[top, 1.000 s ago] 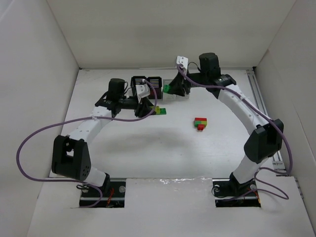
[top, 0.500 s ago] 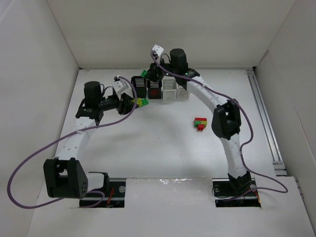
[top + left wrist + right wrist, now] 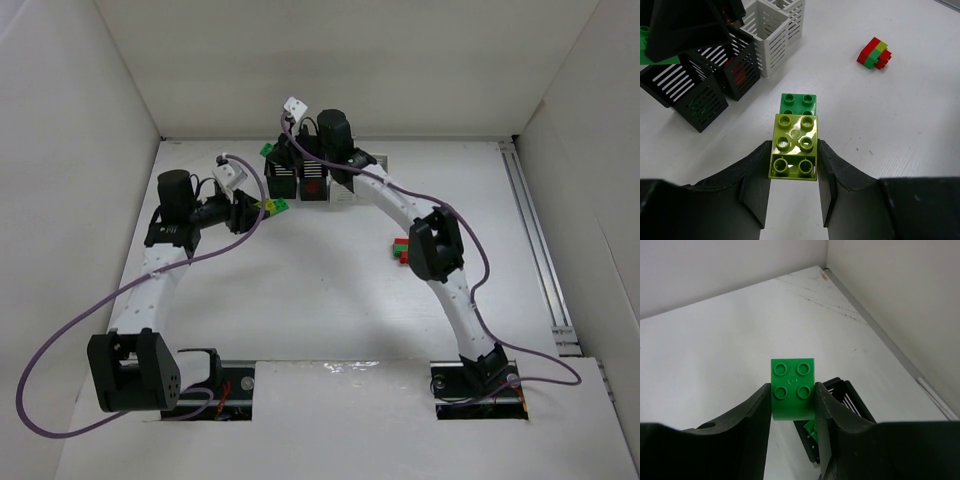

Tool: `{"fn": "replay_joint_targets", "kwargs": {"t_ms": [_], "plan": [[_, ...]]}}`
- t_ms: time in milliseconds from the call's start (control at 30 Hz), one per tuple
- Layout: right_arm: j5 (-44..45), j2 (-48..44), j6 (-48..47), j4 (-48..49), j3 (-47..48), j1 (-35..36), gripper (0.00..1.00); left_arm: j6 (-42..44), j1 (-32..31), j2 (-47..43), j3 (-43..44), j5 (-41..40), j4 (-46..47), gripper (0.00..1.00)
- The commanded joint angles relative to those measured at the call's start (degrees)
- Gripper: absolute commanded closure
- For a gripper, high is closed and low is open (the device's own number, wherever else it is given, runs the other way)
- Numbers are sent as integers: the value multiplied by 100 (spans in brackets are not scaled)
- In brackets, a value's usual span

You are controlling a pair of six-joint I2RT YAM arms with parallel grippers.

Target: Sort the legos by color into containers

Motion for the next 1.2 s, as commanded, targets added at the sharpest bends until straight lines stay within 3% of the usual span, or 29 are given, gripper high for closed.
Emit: {"fn": "replay_joint_targets", "kwargs": {"t_ms": [0, 567, 767, 800, 933, 1033, 1167], "plan": [[361, 259, 90, 458, 479, 44, 96, -105, 30, -231, 31, 42, 169, 100], [1186, 804, -15, 572, 883, 149, 89, -158, 30, 121, 365, -19, 336, 100], [1337, 857, -146, 572, 883, 149, 75, -158, 30, 174, 418, 34, 389, 100], [1337, 857, -147, 572, 883, 149, 65, -210, 30, 174, 418, 34, 389, 100], [1337, 796, -200, 633, 813, 149, 46, -271, 30, 235, 471, 34, 389, 100], [1206, 655, -200, 800, 550, 149, 40, -325, 91, 288, 471, 34, 467, 100], [1205, 427, -200, 862, 401, 149, 39, -771, 214, 340, 471, 147, 818, 100]]}}
